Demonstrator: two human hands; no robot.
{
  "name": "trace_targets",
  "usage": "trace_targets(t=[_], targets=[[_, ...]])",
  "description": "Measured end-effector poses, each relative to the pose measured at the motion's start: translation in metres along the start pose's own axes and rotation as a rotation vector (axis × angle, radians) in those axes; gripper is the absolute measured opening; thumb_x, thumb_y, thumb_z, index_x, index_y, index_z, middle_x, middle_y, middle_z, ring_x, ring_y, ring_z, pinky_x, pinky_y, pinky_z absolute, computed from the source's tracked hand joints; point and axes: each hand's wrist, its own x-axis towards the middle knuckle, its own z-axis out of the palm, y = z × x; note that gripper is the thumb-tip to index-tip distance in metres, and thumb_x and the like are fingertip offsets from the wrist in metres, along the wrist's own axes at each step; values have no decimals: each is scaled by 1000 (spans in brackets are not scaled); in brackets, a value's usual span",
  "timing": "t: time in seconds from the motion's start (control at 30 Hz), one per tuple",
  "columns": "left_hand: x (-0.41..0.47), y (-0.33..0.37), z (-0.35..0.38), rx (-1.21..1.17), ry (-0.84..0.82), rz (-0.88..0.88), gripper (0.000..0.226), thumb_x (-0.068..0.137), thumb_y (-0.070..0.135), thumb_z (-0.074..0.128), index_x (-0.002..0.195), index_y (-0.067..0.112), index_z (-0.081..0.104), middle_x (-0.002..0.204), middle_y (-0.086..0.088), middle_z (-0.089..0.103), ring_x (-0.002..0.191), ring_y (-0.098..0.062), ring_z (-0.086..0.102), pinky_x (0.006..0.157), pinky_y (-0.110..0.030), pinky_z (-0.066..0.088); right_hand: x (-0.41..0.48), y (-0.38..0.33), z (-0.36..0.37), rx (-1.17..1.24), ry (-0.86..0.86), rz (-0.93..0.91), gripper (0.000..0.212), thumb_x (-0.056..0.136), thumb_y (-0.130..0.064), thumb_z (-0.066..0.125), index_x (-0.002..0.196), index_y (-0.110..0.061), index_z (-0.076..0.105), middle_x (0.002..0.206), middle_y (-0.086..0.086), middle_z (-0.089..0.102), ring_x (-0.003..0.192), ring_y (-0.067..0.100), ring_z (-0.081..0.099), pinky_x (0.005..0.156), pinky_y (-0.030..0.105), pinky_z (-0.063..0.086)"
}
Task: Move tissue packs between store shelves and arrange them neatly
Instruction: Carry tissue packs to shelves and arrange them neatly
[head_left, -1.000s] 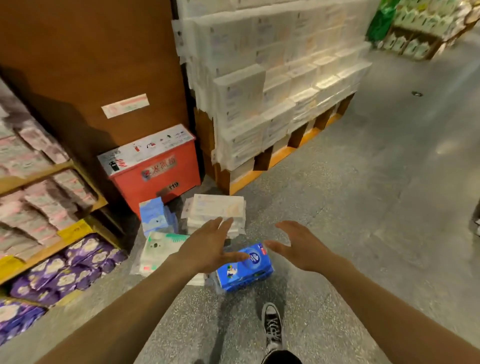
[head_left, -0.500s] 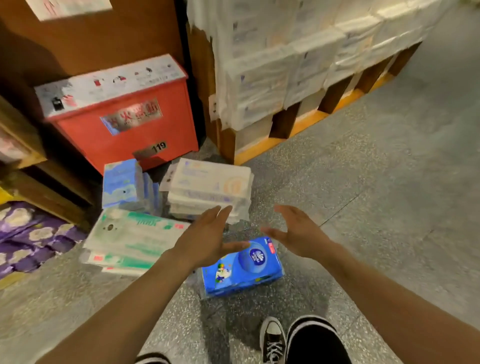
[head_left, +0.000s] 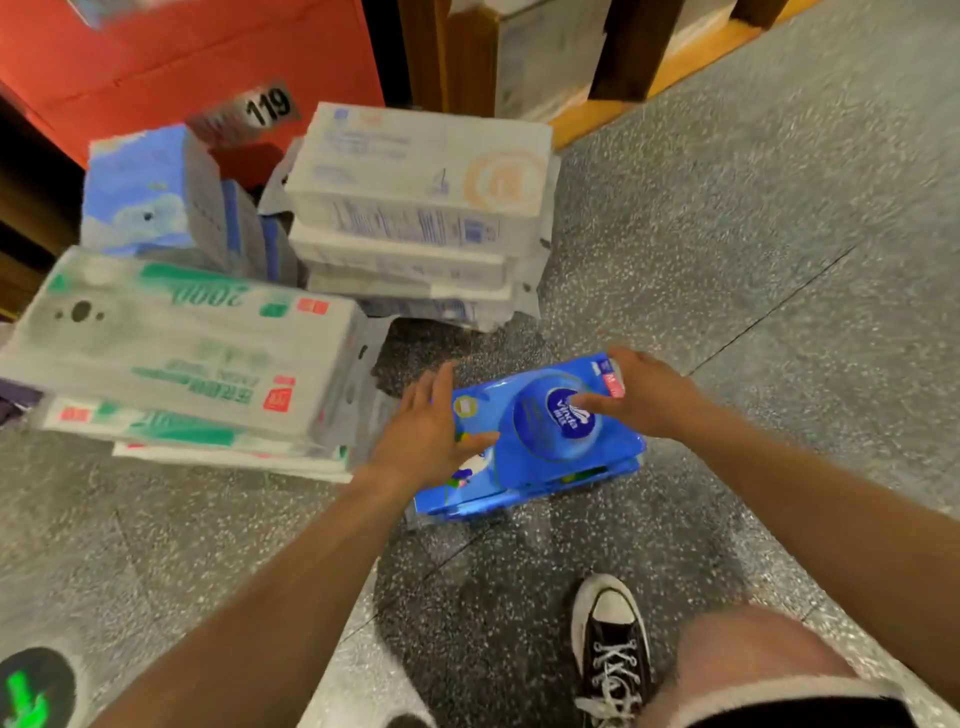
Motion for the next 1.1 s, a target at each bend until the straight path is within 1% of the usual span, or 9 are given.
trace_targets(t=[0.2,0.3,0.37,0.47,0.6,0.67,0.73,0.93,1.1], targets=[[16,-37,53,-88,61,-148,117,83,67,63,160,12,-6,168,-15,-1,155,-31,5,120,-44,24,36,20,44,85,-61,62,133,61,-77,74,159,-15,8,154,21,38,133,41,49,104,50,46],[20,-52,73,-187,125,-294,128,77,69,69,159,11,-11,167,-17,-6,154,-34,1,121,-47,21,53,25,61,286,-35,169,126,72,-59,82,157,-6,6,142,14,48,128,39,53,91,42,47],[20,-56,82,-317,145,-385,134,72,69,73,158,10,-12,166,-19,2,152,-37,13,117,-47,26,59,29,72,458,-24,258,102,79,-43,83,151,-1,24,127,11,55,115,33,59,84,36,44],[20,-54,88,-478,87,-446,127,79,61,72,158,14,-15,157,-20,35,133,-40,48,96,-40,43,65,38,81,597,-18,167,47,70,-43,89,105,-17,69,109,1,75,90,17,70,86,40,57],[19,-48,81,-493,143,-429,115,78,59,75,158,19,2,142,-12,55,120,-38,59,88,-38,47,62,42,77,626,29,192,43,65,-43,93,97,-17,77,92,0,79,84,17,76,83,44,61],[15,-39,70,-478,174,-438,117,76,63,76,159,21,4,139,-9,58,119,-38,60,91,-40,48,59,43,70,632,54,183,65,56,-58,93,102,-18,74,92,-3,79,83,17,76,81,45,62],[7,-28,53,-479,210,-436,119,73,65,76,159,24,4,134,-10,62,115,-39,62,90,-40,51,54,46,58,631,88,164,84,45,-74,89,107,-20,70,95,-4,78,84,17,75,81,46,62],[-52,33,-34,-506,263,-369,112,77,58,78,158,23,10,126,-1,62,109,-37,64,74,-32,46,-37,11,-43,650,192,135,51,70,-47,90,107,-20,66,97,-4,73,84,16,69,76,37,55],[-129,102,-142,-514,268,-329,117,79,57,76,160,20,0,134,-15,61,112,-40,63,77,-34,45,-144,-22,-155,651,253,103,33,75,-40,88,88,-30,59,85,-14,65,82,16,64,76,35,50]])
